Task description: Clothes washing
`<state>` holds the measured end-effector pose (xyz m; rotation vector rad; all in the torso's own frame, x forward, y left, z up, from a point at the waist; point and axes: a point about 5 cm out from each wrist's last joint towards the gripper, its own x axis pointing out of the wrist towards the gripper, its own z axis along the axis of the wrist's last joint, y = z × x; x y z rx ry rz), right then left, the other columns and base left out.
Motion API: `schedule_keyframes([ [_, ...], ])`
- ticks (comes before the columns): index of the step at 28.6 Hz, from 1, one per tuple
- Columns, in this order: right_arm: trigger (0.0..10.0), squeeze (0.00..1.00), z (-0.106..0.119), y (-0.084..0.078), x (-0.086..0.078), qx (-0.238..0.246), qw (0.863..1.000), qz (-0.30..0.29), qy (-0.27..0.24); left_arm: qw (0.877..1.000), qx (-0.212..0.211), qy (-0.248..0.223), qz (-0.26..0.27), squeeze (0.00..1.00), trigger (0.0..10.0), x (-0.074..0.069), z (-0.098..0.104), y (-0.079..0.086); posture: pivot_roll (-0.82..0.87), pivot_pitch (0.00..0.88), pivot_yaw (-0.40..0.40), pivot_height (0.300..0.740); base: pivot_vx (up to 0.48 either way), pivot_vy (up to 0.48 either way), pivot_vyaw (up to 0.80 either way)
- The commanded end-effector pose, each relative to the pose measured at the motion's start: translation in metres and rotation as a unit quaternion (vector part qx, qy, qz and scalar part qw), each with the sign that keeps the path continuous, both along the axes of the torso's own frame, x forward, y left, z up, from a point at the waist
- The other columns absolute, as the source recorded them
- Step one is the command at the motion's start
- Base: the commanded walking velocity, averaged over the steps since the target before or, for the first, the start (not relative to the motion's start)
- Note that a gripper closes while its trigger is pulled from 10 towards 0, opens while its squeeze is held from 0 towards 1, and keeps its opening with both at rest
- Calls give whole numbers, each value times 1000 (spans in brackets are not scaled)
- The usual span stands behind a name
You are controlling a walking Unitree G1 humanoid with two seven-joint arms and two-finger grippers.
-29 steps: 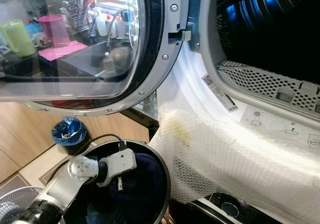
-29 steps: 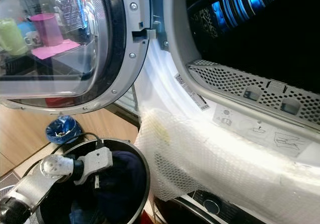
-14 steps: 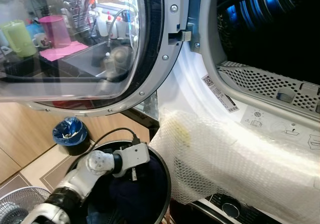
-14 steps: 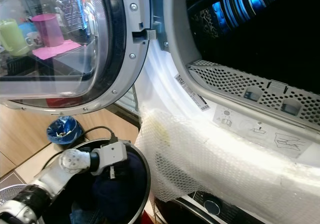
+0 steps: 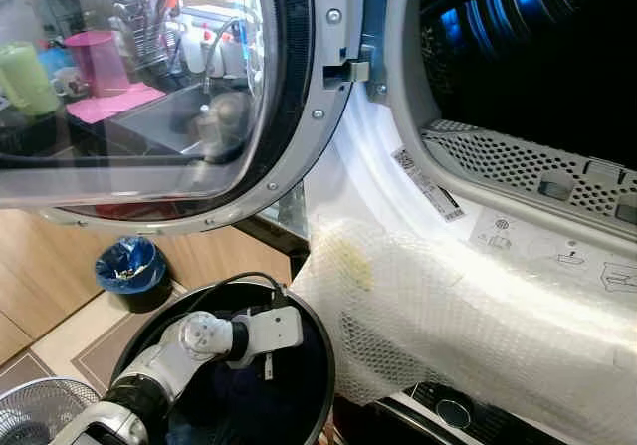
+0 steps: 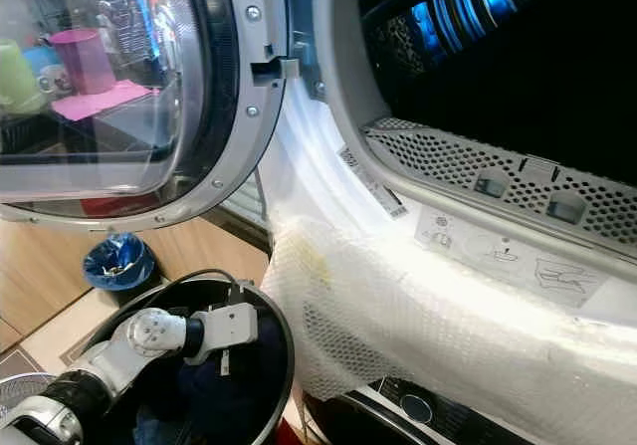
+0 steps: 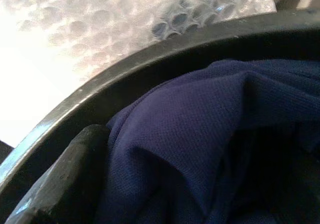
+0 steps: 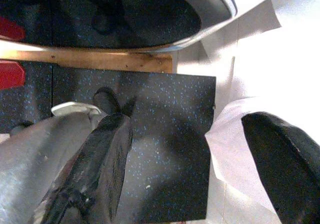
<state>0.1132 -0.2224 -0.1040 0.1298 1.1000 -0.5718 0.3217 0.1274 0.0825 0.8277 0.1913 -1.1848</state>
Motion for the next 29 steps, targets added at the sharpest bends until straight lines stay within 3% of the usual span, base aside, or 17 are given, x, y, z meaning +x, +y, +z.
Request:
schedule_keyframes([
  [1, 10000, 0, -2, 3, -4, 3, 1000, 0, 5, 999, 34, 19, -2, 0, 10000, -6, -13, 10, 81, 53, 23, 740, 0, 0, 0],
  [4, 10000, 0, -2, 3, -4, 3, 1000, 3, 7, 999, 50, 19, 3, 0, 9725, -7, -18, 12, 79, 47, 21, 740, 0, 0, 0],
  [5, 10000, 0, -2, 3, -4, 2, 1000, 6, 6, 998, 63, 18, 7, 0, 6902, -8, -22, 13, 79, 47, 21, 740, 0, 0, 0],
  [6, 10000, 0, -2, 4, -3, 2, 1000, 8, 6, 997, 72, 18, 9, 0, 6902, -8, -25, 14, 76, 44, 22, 740, 0, 0, 0],
  [7, 10000, 0, -2, 4, -3, 1, 1000, 7, 5, 997, 74, 12, 16, 0, 2588, -8, -27, 13, 73, 41, 23, 740, 0, 0, 0],
  [8, 10000, 0, -1, 4, -2, 0, 1000, 6, 5, 997, 69, 10, 22, 0, 0, -9, -30, 10, 73, 41, 23, 740, 0, 0, 0],
  [17, 10000, 0, -1, 3, -2, -5, 1000, 11, 6, 999, 45, -5, 27, 0, 0, -10, -33, -6, 56, 44, 22, 740, 0, 0, 0],
  [29, 10000, 0, -3, 4, -8, -10, 1000, 15, 13, 997, 28, -53, 53, 0, 0, -3, -28, -10, 53, 49, 22, 740, 0, 0, 0],
])
